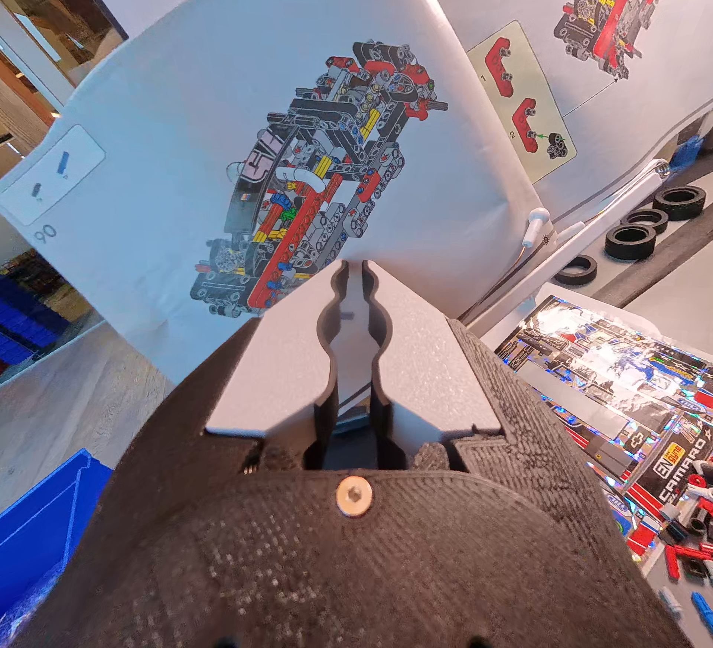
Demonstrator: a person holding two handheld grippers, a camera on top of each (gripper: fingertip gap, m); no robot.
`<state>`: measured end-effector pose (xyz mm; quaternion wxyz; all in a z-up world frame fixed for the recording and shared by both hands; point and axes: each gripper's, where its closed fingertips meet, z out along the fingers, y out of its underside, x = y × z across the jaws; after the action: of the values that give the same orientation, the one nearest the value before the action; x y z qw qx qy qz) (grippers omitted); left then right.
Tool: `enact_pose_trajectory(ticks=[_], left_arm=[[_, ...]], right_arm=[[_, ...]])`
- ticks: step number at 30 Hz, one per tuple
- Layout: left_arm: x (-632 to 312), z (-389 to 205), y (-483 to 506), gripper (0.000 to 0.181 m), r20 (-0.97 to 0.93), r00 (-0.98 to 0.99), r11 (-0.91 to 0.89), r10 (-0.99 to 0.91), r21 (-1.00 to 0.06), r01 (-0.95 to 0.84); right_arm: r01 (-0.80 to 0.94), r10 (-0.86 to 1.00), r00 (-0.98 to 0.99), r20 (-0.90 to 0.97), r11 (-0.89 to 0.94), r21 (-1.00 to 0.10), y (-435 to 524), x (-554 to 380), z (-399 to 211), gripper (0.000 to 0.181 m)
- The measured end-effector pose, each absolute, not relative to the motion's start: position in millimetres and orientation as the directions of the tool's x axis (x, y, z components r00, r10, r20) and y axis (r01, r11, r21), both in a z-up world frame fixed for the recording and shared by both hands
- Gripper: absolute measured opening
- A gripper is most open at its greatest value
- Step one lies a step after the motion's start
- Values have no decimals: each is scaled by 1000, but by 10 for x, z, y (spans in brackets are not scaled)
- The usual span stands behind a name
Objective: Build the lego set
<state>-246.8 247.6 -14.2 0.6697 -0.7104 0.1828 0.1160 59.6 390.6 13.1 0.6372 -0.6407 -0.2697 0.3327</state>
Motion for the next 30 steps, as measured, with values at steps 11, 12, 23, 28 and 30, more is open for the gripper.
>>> enact_pose_trajectory(ticks=[11, 12, 23, 28, 30], left_arm=[[-1893, -347, 2376, 4, -368, 892, 17, -262, -926, -377], [-1831, -388, 2397, 6, -401, 878, 22, -262, -912, -410], [-1800, -490, 2547, 0, -606, 760, -15, -236, -780, -626], [-1832, -458, 2573, 0, -625, 758, -4, -189, -771, -637], [-1835, -457, 2559, 1, -587, 782, -14, -209, -798, -603]], right_arm=[[264, 838, 422, 346, 252, -931, 2616, -314, -30, 11], [340, 819, 384, 426, 303, -890, 2555, -497, -119, 11], [525, 771, 309, 557, 350, -776, 2755, -1376, -350, 18], [553, 752, 305, 585, 360, -751, 2749, -1463, -467, 17], [552, 746, 311, 589, 363, -751, 2735, -1447, -487, 17]])
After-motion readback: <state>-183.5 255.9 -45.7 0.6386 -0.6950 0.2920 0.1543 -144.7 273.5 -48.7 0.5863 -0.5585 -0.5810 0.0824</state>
